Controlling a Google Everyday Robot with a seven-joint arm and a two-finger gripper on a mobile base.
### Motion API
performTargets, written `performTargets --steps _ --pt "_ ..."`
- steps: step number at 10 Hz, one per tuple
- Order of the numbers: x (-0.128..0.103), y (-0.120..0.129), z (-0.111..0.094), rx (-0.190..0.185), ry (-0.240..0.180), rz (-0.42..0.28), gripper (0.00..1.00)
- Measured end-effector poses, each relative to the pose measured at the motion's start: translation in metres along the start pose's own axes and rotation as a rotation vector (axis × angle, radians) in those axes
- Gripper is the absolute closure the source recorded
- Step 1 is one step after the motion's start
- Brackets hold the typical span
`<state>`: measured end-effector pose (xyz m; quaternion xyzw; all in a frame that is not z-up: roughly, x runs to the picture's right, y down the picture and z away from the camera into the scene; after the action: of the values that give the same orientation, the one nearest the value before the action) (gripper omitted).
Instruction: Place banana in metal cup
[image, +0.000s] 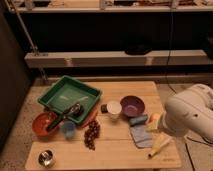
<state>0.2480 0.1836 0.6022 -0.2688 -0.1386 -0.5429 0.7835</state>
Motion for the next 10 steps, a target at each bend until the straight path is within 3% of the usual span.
performTargets --steps 6,8,10 --pt "-0.002 0.010 0.098 -0.130 -0.144 0.210 0.20" --pt "-0.010 0.019 0.104 -0.158 -0.167 0.288 0.20" --pt "-0.014 0.032 0.105 -0.152 -0.203 0.354 0.20"
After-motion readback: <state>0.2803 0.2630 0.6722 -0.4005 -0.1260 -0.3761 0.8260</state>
